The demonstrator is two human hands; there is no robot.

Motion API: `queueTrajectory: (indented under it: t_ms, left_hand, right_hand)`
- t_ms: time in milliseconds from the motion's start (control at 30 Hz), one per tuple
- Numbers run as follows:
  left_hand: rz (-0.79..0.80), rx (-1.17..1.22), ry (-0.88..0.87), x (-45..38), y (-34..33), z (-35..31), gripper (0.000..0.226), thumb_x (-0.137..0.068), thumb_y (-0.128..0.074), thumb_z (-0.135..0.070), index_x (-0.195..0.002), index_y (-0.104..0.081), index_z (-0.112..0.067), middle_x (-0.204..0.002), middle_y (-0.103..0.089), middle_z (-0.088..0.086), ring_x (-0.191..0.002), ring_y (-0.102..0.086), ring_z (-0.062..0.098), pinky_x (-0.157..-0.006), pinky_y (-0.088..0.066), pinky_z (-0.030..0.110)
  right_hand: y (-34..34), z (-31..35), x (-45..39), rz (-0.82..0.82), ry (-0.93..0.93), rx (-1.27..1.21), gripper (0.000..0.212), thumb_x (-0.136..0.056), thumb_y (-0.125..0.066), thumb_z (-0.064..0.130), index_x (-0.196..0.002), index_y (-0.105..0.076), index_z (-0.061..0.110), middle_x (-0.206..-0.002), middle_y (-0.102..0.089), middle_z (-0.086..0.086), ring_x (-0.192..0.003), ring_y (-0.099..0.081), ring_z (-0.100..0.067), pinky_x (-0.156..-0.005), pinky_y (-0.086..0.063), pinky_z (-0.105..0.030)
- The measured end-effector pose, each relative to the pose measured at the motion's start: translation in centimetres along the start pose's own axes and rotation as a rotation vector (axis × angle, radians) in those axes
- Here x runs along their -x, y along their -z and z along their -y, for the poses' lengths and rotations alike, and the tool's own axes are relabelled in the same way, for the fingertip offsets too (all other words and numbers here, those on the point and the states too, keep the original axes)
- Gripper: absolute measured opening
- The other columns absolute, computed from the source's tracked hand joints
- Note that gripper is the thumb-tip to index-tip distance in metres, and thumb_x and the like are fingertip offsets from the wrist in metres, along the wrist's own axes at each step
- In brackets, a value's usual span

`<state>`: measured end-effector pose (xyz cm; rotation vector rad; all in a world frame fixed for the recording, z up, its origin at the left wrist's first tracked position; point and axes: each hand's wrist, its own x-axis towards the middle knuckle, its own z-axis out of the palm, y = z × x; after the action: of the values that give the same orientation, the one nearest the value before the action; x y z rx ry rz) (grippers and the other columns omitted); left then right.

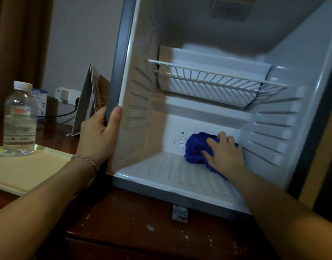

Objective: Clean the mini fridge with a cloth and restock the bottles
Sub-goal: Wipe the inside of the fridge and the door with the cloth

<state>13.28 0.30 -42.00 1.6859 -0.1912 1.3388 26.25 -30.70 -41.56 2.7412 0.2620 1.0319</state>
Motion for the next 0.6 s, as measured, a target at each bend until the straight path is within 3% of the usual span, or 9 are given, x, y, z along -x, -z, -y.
queueTrajectory:
  t_ms: [167, 300, 500, 600]
  left_hand:
    - [-0.030, -0.056, -0.013, 0.0, 0.0, -0.1, 0.030, -0.100, -0.047, -0.041, -0.072, -0.047, -0.028, -0.071, -0.056, -0.009, -0.062, -0.055, -0.016, -0.051, -0.038, 0.002]
    - [-0.028, -0.044, -0.014, 0.0, 0.0, 0.2, 0.026, -0.100, -0.047, -0.041, -0.084, -0.054, -0.022, -0.075, -0.057, -0.014, -0.068, -0.056, -0.019, -0.052, -0.038, 0.001]
    - [-0.044, -0.037, -0.044, 0.0, -0.3, 0.7, 0.026, -0.099, -0.047, -0.044, -0.077, -0.050, -0.031, -0.073, -0.059, -0.008, -0.066, -0.059, -0.007, -0.051, -0.044, 0.009]
    - [-0.049, -0.032, -0.049, 0.0, -0.4, 0.7, 0.023, -0.098, -0.045, -0.044, -0.078, -0.049, -0.034, -0.073, -0.059, -0.009, -0.067, -0.059, -0.009, -0.052, -0.046, 0.010]
  right_hand:
    - [0.8, 0.4, 0.4, 0.044, -0.024, 0.126, 0.038, -0.101, -0.042, 0.051, -0.131, -0.047, 0.027, -0.133, -0.037, -0.008, -0.120, -0.042, -0.029, -0.088, -0.044, -0.045]
    - [0.9, 0.5, 0.2, 0.051, -0.060, 0.107, 0.039, -0.101, -0.043, 0.050, -0.130, -0.047, 0.024, -0.130, -0.038, -0.009, -0.117, -0.044, -0.031, -0.086, -0.046, -0.044]
    - [-0.1, 0.2, -0.1, -0.076, -0.045, 0.069, 0.039, -0.099, -0.044, 0.050, -0.122, -0.050, 0.019, -0.121, -0.043, -0.011, -0.106, -0.049, -0.033, -0.078, -0.045, -0.042]
    - [-0.2, 0.5, -0.9, -0.151, -0.108, -0.057, 0.041, -0.099, -0.046, 0.050, -0.121, -0.053, 0.017, -0.120, -0.046, -0.013, -0.106, -0.050, -0.036, -0.081, -0.047, -0.045]
